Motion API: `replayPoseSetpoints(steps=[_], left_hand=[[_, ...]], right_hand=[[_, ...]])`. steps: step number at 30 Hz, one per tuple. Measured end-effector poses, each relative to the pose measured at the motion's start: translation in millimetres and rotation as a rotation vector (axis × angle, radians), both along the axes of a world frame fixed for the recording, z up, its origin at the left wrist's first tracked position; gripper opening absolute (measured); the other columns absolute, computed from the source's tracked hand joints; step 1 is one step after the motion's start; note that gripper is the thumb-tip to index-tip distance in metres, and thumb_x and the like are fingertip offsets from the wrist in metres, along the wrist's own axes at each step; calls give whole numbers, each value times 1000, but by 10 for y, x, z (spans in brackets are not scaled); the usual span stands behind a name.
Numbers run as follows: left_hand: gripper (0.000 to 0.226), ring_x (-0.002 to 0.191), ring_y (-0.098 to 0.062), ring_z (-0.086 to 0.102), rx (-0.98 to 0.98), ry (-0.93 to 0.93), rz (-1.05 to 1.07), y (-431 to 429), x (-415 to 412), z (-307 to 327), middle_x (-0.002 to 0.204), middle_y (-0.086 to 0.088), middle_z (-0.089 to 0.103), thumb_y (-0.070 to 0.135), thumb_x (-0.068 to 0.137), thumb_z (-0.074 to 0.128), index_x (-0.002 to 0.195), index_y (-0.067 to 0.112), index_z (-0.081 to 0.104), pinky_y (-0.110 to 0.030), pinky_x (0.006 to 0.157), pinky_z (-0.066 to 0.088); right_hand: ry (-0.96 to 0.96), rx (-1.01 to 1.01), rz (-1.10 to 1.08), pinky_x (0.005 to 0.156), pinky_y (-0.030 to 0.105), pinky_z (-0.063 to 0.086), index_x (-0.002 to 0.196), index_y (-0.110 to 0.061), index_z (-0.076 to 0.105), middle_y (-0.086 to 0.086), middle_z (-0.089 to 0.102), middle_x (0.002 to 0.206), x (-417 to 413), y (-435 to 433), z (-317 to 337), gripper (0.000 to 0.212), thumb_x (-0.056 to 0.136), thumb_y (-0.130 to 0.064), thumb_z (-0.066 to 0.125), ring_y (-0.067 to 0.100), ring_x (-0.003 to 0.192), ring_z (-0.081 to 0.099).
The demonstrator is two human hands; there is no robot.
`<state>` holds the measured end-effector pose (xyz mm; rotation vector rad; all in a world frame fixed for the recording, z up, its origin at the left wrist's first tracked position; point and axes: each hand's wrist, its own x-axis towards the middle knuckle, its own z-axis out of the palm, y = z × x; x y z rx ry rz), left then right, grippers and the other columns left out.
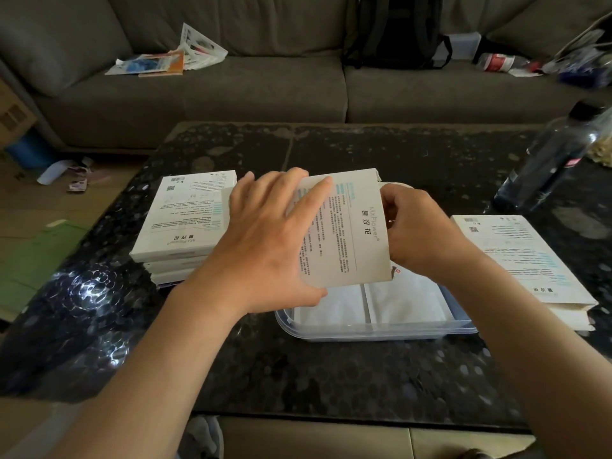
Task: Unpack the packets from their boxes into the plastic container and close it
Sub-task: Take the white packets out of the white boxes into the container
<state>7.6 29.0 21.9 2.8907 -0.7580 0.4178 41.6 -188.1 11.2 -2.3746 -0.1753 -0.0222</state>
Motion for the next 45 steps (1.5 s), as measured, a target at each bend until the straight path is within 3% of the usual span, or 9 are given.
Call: replayPoseSetpoints(steps=[15, 24, 28, 32, 34, 36, 40, 42, 45], left_hand=[[120, 138, -27, 28, -10, 5, 65, 133, 55, -8, 145, 0, 31, 69, 51, 73, 151, 24, 24, -56, 118, 15], [122, 140, -29, 23, -31, 12, 176, 319, 102, 54, 150, -1, 25, 76, 49, 64, 152, 26, 21, -55, 118, 13], [120, 137, -32, 28, -24, -19, 240, 354, 134, 68, 149, -3, 29, 77, 48, 65, 148, 27, 22, -57, 115, 19], [123, 135, -33, 33, -29, -52, 293, 381, 164, 58, 147, -5, 33, 81, 46, 62, 149, 24, 25, -58, 113, 23], [123, 135, -33, 34, -28, -61, 308, 389, 171, 58, 146, -5, 34, 82, 46, 58, 149, 24, 25, -58, 112, 24], [123, 134, -33, 34, -16, -62, 320, 393, 170, 61, 146, -6, 34, 82, 45, 55, 149, 23, 25, -58, 111, 25], [127, 135, -33, 31, 1, -41, 329, 401, 169, 59, 148, -6, 31, 87, 43, 49, 150, 24, 23, -59, 113, 23], [128, 136, -33, 31, 0, -40, 333, 402, 173, 61, 148, -6, 31, 87, 42, 48, 150, 24, 23, -60, 113, 23], [128, 136, -33, 31, 0, -38, 332, 404, 177, 60, 148, -6, 31, 87, 42, 47, 150, 24, 23, -61, 113, 23]], right_hand=[[144, 385, -1, 61, 23, 61, 88, -9, 64, -5, 78, 92, -54, -59, 127, 13, 90, -19, 73, 8, 81, 76], [133, 479, -211, 81, 42, 64, 100, -13, 66, -2, 74, 106, 12, -230, 150, 9, 92, -15, 71, 18, 93, 75], [117, 524, -297, 83, 45, 63, 117, -14, 60, -2, 71, 109, 26, -247, 161, 26, 93, -13, 71, 17, 93, 73], [3, 712, -324, 69, 37, 65, 142, -37, 39, -1, 75, 99, 7, -271, 184, 67, 92, -8, 71, 15, 88, 76], [-57, 763, -288, 66, 33, 62, 134, -36, 51, -3, 76, 100, -8, -289, 209, 52, 95, -5, 66, 15, 92, 76], [-75, 773, -248, 66, 33, 62, 113, -18, 69, -5, 75, 105, -20, -300, 260, 23, 98, -3, 60, 19, 98, 74], [18, 903, -118, 69, 35, 64, 93, -4, 75, -5, 77, 107, -67, -386, 314, 41, 95, 13, 37, 22, 101, 75], [2, 861, -23, 69, 32, 64, 101, -2, 73, -8, 78, 104, -81, -422, 354, 36, 98, 16, 42, 18, 100, 75], [-147, 667, 19, 73, 29, 63, 106, -6, 72, -7, 77, 100, -74, -451, 347, 21, 87, -11, 65, 15, 98, 75]])
